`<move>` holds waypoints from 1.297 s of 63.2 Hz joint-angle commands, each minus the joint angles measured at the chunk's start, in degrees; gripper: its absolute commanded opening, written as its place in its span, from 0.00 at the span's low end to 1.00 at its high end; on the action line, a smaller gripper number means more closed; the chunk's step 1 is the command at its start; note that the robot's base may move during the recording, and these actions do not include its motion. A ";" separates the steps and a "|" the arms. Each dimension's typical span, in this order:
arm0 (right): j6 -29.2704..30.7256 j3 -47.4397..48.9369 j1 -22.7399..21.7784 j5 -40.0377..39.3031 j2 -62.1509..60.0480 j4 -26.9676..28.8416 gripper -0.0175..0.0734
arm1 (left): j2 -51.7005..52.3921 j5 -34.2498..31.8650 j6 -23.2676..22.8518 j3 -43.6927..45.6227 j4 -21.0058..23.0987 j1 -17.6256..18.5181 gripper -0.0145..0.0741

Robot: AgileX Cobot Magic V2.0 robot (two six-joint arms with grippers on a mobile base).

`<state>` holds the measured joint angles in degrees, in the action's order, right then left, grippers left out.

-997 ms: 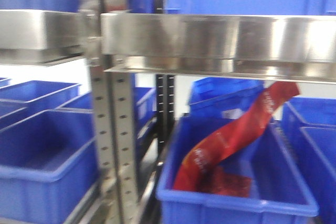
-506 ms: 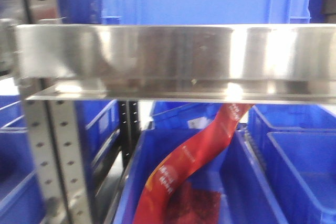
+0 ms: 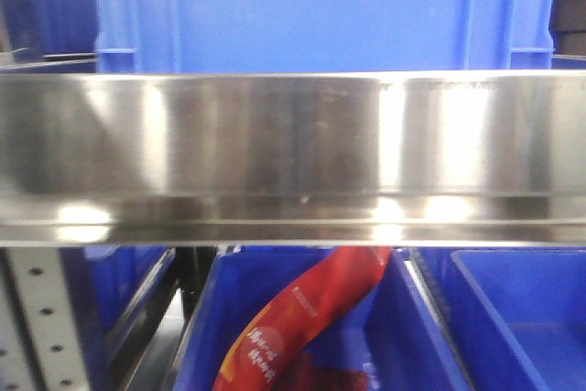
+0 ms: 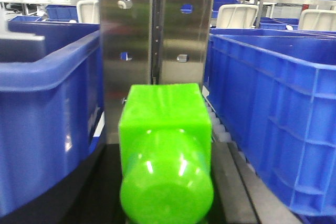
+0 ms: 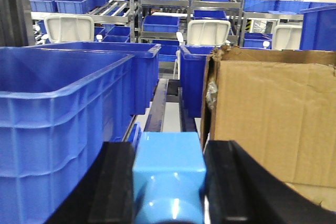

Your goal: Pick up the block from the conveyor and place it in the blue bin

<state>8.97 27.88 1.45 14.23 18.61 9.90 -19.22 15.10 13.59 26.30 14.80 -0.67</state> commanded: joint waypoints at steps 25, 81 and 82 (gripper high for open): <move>0.22 0.42 -0.06 -0.94 -0.35 -0.42 0.01 | 0.19 -0.67 -0.24 0.09 0.04 -0.31 0.04; 0.22 7.40 -0.06 0.72 2.26 0.17 0.02 | -3.25 3.55 2.00 9.83 0.59 0.67 0.04; 0.22 8.49 -0.06 0.98 2.78 0.17 0.02 | -3.81 3.82 2.40 10.69 0.59 0.72 0.04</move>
<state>8.97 32.59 1.45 15.05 19.37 9.90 -20.83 17.62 14.21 32.18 14.92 -0.67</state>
